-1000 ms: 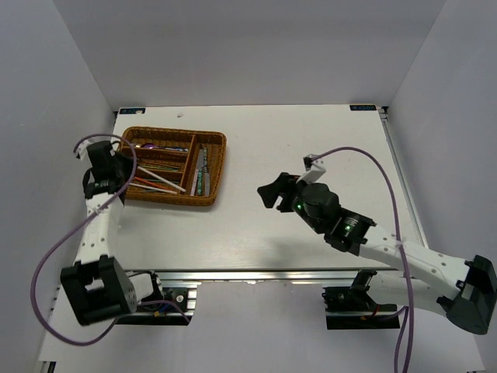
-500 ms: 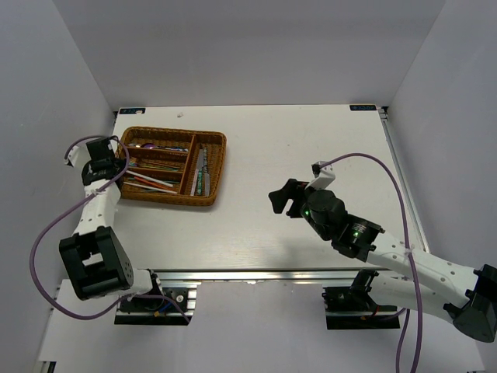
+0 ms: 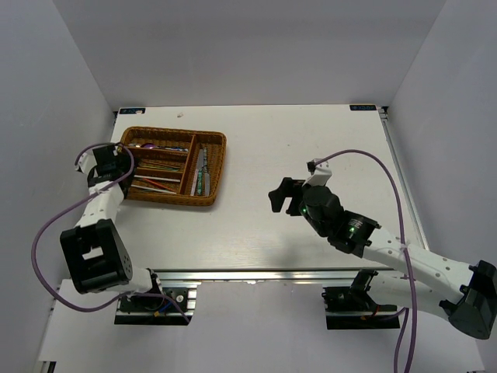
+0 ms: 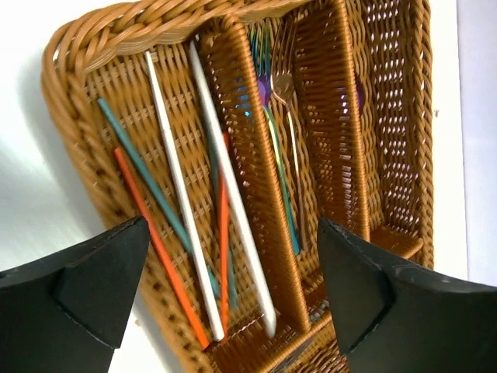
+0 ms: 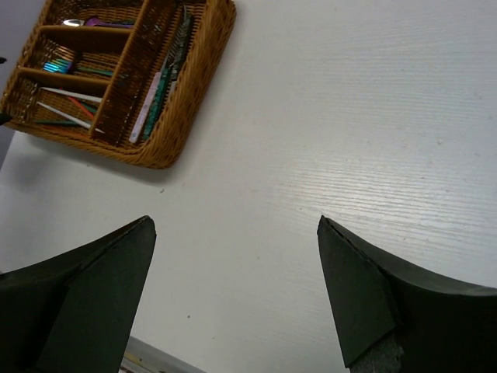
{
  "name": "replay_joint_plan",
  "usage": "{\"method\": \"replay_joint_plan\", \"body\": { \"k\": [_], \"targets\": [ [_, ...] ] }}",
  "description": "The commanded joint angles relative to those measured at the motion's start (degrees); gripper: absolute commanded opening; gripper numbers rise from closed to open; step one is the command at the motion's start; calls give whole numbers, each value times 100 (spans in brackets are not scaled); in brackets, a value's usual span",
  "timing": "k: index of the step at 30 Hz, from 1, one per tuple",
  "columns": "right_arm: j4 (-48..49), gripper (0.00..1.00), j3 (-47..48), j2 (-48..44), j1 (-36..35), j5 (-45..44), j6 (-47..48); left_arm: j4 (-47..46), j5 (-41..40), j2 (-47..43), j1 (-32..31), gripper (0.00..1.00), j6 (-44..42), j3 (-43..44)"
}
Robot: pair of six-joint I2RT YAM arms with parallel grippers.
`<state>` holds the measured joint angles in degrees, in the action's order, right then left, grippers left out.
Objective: Sort the eating utensils into containers
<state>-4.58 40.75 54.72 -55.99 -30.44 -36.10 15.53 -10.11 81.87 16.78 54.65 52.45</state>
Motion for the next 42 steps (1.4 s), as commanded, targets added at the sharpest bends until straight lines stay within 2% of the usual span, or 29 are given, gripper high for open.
{"method": "replay_joint_plan", "body": {
  "k": [1,4,6,7,10,12,15,18,20,21,23,25,32,39,42],
  "targets": [
    [-218,89,433,-31,167,-165,226,371,-60,-522,10,98,-218,177],
    [-446,89,643,-102,229,-313,524,898,-219,-838,10,98,-709,650],
    [-1086,89,907,-102,255,-647,901,1153,-272,-1145,10,98,-1288,1002],
    [-1089,89,969,-119,255,-744,1094,1285,-272,-1233,10,98,-1482,1004],
    [-1861,89,1206,-259,255,-1542,1333,1619,-369,-1655,1,98,-2177,1242],
    [-2169,89,1198,-408,255,-2068,1499,1620,-544,-2066,-121,98,-2432,971],
    [-2677,89,1277,-743,255,-2431,1536,1515,-738,-2499,-701,98,-2652,312],
    [-3118,89,1409,-1111,255,-2371,1500,1663,-851,-2833,-1279,98,-3004,-110],
    [-3146,89,1305,-1305,255,-2091,1649,1769,-1080,-3149,-1640,98,-3179,-260],
    [-3137,89,1234,-1523,255,-2011,1728,1743,-1255,-3307,-2104,98,-3232,-461],
    [-3041,89,1058,-1753,255,-1966,1782,1559,-1388,-3834,-2371,98,-3251,-752],
    [-2822,89,760,-2122,255,-1940,1781,1541,-1179,-4046,-2635,98,-3285,-719],
    [-2609,89,284,-2501,255,-1843,1519,1558,-1906,-4942,-2671,98,-3180,-789],
    [-2505,90,179,-2343,255,-1878,1298,1734,-2302,-5013,-2671,98,-3049,-727],
    [-2478,89,170,-2299,255,-1843,1289,1629,-2189,-5136,-2671,98,-3075,-788]
  ]
}}
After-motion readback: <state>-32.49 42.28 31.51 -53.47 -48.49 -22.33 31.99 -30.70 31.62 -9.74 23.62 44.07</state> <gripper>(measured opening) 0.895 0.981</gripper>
